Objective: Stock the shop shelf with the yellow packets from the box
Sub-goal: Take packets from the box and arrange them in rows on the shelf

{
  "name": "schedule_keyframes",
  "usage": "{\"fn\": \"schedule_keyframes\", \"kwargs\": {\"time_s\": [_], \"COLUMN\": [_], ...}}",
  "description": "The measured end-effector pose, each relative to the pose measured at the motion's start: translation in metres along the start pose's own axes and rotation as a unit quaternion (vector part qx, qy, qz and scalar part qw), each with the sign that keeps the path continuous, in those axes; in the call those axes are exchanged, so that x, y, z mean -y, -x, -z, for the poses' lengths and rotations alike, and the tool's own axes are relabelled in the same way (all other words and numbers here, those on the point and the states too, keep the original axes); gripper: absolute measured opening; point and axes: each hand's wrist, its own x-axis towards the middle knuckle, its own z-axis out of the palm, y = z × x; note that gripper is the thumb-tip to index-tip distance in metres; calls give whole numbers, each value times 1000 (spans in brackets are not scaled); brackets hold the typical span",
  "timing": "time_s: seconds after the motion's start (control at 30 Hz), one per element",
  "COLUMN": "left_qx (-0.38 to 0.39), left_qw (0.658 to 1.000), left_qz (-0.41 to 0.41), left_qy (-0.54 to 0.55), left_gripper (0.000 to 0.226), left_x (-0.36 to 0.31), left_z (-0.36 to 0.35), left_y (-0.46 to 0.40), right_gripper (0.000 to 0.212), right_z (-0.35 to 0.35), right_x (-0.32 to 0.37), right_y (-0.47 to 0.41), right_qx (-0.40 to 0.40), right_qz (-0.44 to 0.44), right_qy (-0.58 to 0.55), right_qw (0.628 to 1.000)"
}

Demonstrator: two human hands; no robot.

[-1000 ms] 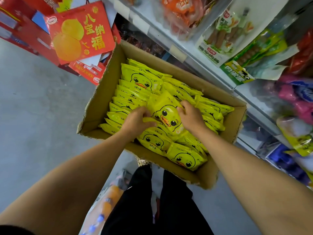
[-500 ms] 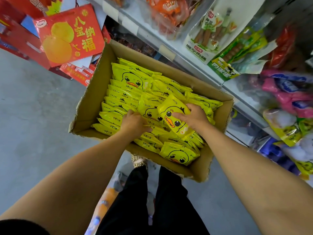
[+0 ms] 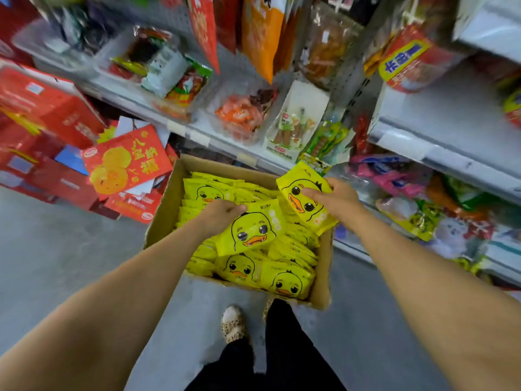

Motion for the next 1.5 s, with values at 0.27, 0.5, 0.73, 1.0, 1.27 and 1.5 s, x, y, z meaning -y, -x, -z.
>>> {"fn": "schedule_keyframes", "kwargs": {"time_s": [0.27, 0.5, 0.73, 1.0, 1.27, 1.5], "left_qx": [122, 112, 169, 46, -29, -110], "left_qw": [975, 983, 981, 980, 966, 929], "left_qz": [24, -58, -94, -156, -189, -230], "left_qy": [183, 130, 31, -116, -174, -269], "left_gripper": [76, 76, 93, 56, 92, 89], "left_x": [-96, -200, -325, -459, -520, -559], "left_z": [26, 28, 3, -8, 4, 39], "left_y": [44, 87, 102, 116, 99, 66], "right_gripper": [23, 22, 15, 32, 28, 26], "right_z": [98, 190, 317, 434, 468, 478], "right_x": [61, 95, 83, 62, 64, 73], "right_y": [64, 107, 154, 172, 178, 163], "right_qx": [-93, -146, -171, -180, -171, -186], "right_qz": [79, 170, 230, 246, 293, 282], "right_qy": [-40, -73, -89, -35, -27, -37], "right_qw": [992, 972, 954, 952, 940, 941]}}
